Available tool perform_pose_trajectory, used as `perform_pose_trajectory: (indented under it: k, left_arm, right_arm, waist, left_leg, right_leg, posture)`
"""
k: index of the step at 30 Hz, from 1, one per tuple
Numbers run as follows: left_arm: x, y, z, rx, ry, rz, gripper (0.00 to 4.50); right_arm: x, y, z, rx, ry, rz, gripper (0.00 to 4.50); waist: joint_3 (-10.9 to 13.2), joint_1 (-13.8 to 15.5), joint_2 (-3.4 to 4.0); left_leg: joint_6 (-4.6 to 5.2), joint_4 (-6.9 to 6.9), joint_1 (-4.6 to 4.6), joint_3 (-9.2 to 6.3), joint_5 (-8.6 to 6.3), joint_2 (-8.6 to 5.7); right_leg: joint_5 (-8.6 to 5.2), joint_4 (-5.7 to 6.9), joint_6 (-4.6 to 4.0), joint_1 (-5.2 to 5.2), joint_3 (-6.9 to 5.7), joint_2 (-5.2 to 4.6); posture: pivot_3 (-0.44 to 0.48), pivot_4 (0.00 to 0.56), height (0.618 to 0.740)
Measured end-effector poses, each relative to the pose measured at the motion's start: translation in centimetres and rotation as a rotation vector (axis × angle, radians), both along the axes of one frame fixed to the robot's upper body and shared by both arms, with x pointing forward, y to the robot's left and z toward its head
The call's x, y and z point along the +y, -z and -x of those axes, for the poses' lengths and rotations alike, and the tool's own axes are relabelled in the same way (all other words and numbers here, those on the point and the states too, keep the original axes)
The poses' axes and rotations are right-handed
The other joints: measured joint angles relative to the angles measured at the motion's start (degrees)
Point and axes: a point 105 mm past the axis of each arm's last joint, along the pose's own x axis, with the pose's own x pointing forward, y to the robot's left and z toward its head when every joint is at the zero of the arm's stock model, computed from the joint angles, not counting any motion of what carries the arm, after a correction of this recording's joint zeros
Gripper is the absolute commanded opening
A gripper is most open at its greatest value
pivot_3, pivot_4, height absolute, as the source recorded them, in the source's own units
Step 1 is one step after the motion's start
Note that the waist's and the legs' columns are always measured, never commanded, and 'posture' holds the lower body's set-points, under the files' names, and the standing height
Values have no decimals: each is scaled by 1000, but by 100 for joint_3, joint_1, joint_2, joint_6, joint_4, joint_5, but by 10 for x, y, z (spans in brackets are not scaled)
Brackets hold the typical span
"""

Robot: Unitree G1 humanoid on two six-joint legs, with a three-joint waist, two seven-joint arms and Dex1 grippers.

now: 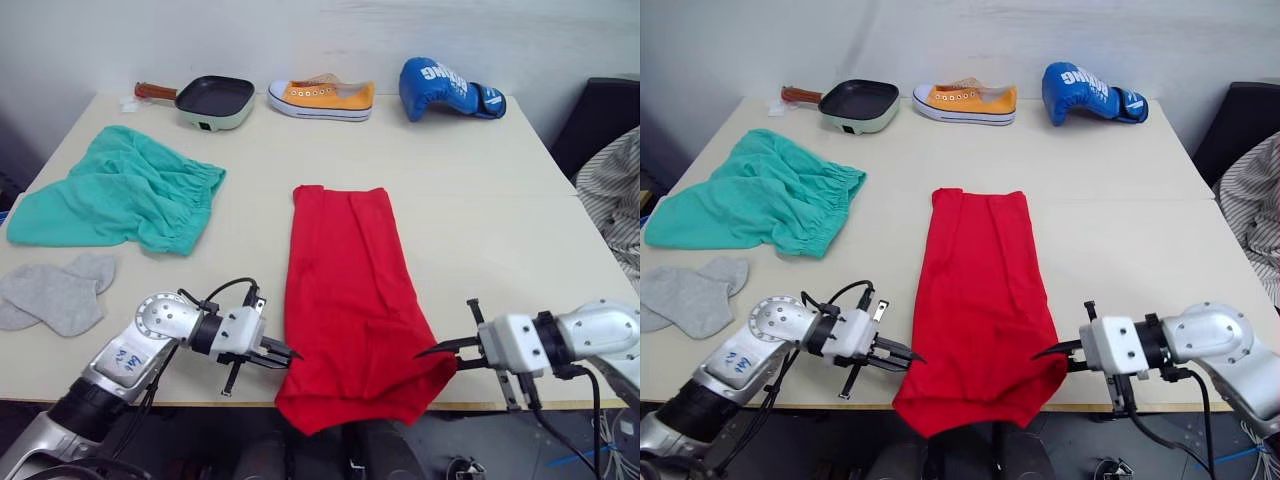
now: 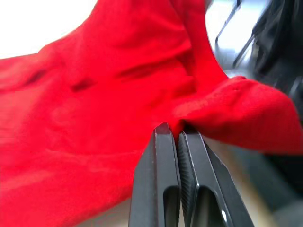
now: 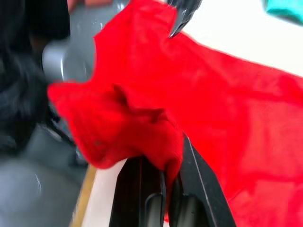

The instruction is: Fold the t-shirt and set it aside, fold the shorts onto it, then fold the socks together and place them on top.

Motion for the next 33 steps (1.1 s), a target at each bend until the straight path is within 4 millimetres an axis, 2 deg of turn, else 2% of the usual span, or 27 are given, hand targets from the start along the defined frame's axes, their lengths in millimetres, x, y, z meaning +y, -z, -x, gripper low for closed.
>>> perform_pose_trajectory:
  k: [4,7,12,17,20,23,25,28,31,33]
  left_arm:
    - [6,-2,11,127,-29,5,6]
    - [11,-4,5,147,-95,27,6]
    - [18,-7,-26,167,-299,146,6]
    - [22,-18,-77,166,-521,269,6]
    - [22,-18,-104,176,-626,301,6]
    - [12,-21,-135,205,-711,351,6]
    - [4,-29,-155,204,-765,376,6]
    - [1,-31,-168,201,-816,373,6]
    - [3,-29,-171,200,-831,361,6]
    - [2,-32,-172,216,-833,360,6]
  right_arm:
    - [4,-6,17,179,6,-45,0]
    - [6,-13,11,181,36,-79,0]
    - [9,-36,-29,72,133,-177,0]
    - [20,-49,-88,36,229,-281,0]
    - [26,-41,-121,30,276,-256,0]
    - [31,-27,-152,43,326,-216,0]
    - [29,-19,-172,50,387,-189,0]
    - [23,-8,-184,92,441,-172,0]
    - [20,-2,-186,91,456,-145,0]
    - [18,-4,-192,90,489,-154,0]
  waist:
    - [7,55,7]
    - [10,91,5]
    - [15,101,8]
    - [20,100,7]
    - [20,109,7]
    - [20,120,6]
    - [19,114,5]
    - [19,77,6]
    - [19,13,6]
    - [20,-29,6]
  left_leg:
    - [-8,-1,-14,-11,3,-3]
    - [-7,2,-12,-11,3,-4]
    - [-10,0,-15,-11,5,-6]
    - [-21,5,-25,-10,13,-10]
    - [-20,10,-39,-10,15,-12]
    - [-12,31,-82,-10,22,-17]
    - [-10,84,-162,-12,21,-20]
    - [-9,106,-228,-10,21,-24]
    - [-11,103,-228,-13,22,-21]
    - [-12,107,-229,-13,23,-23]
  right_leg:
    - [0,-18,0,1,-1,0]
    - [0,-20,0,3,0,0]
    - [0,-13,1,-6,0,0]
    - [1,-4,2,-18,-3,1]
    - [2,-1,3,-27,-8,2]
    - [9,20,16,-54,-13,0]
    - [12,61,21,-129,-15,-2]
    - [13,90,23,-199,-18,-7]
    - [13,93,23,-200,-26,-7]
    - [13,94,23,-199,-25,-12]
  posture:
    - [0,150,740]
    - [0,150,740]
    - [0,150,740]
    - [0,150,740]
    - [0,150,740]
    - [0,150,740]
    - [0,150,740]
    - [0,150,740]
    - [0,150,740]
    - [0,150,740]
